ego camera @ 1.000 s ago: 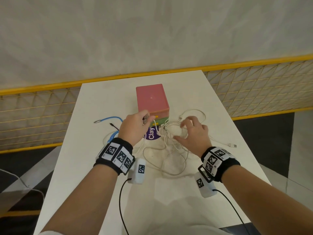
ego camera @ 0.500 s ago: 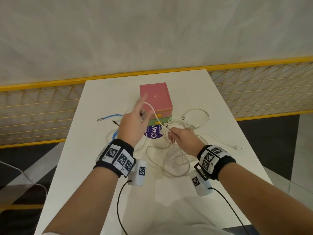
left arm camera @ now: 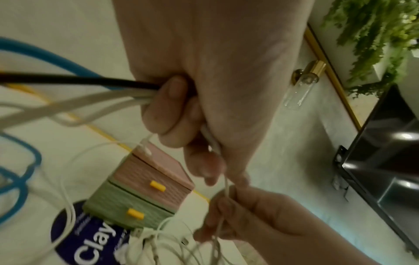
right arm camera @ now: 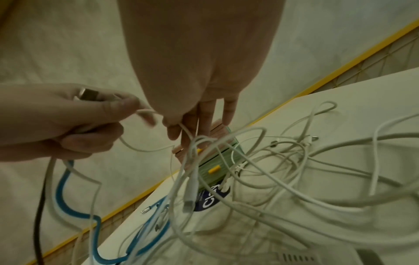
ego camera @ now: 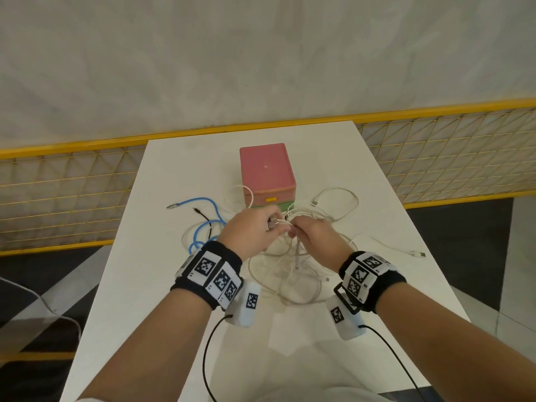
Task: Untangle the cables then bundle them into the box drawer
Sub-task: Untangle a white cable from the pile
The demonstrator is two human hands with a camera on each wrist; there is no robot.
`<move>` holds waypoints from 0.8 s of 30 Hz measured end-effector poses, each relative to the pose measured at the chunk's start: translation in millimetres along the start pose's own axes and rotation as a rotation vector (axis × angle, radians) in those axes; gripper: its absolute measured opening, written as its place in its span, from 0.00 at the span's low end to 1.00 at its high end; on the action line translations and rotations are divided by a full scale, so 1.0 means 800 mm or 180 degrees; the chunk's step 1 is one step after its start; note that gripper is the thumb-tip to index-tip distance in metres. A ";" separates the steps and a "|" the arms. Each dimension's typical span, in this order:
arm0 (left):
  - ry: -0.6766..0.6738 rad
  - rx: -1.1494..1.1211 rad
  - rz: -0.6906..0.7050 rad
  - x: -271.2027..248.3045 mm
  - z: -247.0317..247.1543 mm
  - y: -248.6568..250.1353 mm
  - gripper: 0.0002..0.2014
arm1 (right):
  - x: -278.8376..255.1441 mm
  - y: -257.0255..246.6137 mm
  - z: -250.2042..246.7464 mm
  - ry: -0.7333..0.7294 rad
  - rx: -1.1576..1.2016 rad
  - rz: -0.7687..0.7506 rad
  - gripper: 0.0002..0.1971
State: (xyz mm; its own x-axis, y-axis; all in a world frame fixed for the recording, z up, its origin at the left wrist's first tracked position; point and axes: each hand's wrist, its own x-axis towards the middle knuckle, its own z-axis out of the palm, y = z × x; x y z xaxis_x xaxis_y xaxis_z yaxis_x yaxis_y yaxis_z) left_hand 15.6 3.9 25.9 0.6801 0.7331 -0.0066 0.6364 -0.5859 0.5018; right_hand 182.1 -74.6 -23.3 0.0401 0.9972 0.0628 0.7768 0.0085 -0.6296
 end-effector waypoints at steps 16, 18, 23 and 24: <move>0.0922 -0.0453 -0.0566 -0.023 -0.037 -0.028 0.39 | 0.070 -0.042 -0.008 -0.0192 -0.0319 0.0026 0.09; 0.1218 -0.0670 -0.0656 -0.027 -0.036 -0.032 0.41 | 0.098 -0.061 -0.018 -0.0181 0.0191 -0.0061 0.26; 0.1357 -0.0719 -0.0780 -0.031 -0.024 -0.050 0.33 | 0.132 -0.034 -0.020 -0.0074 0.0355 0.0049 0.42; 0.1348 -0.0693 -0.0777 -0.031 -0.021 -0.054 0.29 | 0.131 -0.020 -0.022 0.0047 0.0414 0.0139 0.38</move>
State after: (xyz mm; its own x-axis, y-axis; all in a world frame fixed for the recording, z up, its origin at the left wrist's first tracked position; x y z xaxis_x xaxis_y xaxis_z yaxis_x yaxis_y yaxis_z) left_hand -34.6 17.0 19.4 0.2865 0.9407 0.1816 0.6368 -0.3286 0.6975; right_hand 184.8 28.2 7.4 0.0819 0.9957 0.0440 0.6861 -0.0243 -0.7271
